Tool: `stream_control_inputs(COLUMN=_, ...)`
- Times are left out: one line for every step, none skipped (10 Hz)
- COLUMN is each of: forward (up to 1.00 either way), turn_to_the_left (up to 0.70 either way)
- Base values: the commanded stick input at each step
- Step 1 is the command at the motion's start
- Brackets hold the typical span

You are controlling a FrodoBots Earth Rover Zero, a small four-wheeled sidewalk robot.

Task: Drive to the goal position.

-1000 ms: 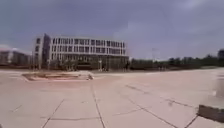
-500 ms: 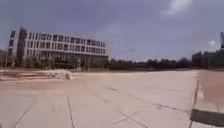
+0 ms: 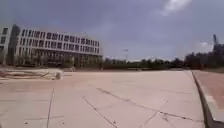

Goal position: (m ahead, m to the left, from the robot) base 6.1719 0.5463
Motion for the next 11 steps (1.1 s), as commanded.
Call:
stream_control_inputs(forward=0.7, turn_to_the_left=0.0)
stream_control_inputs(forward=0.7, turn_to_the_left=0.0)
stream_control_inputs(forward=0.7, turn_to_the_left=0.0)
stream_control_inputs(forward=0.7, turn_to_the_left=0.0)
stream_control_inputs(forward=0.7, turn_to_the_left=-0.33)
stream_control_inputs(forward=0.7, turn_to_the_left=-0.35)
stream_control_inputs(forward=0.7, turn_to_the_left=-0.35)
stream_control_inputs(forward=0.7, turn_to_the_left=-0.25)
stream_control_inputs(forward=0.7, turn_to_the_left=0.0)
stream_control_inputs(forward=0.7, turn_to_the_left=0.0)
stream_control_inputs(forward=0.7, turn_to_the_left=0.0)
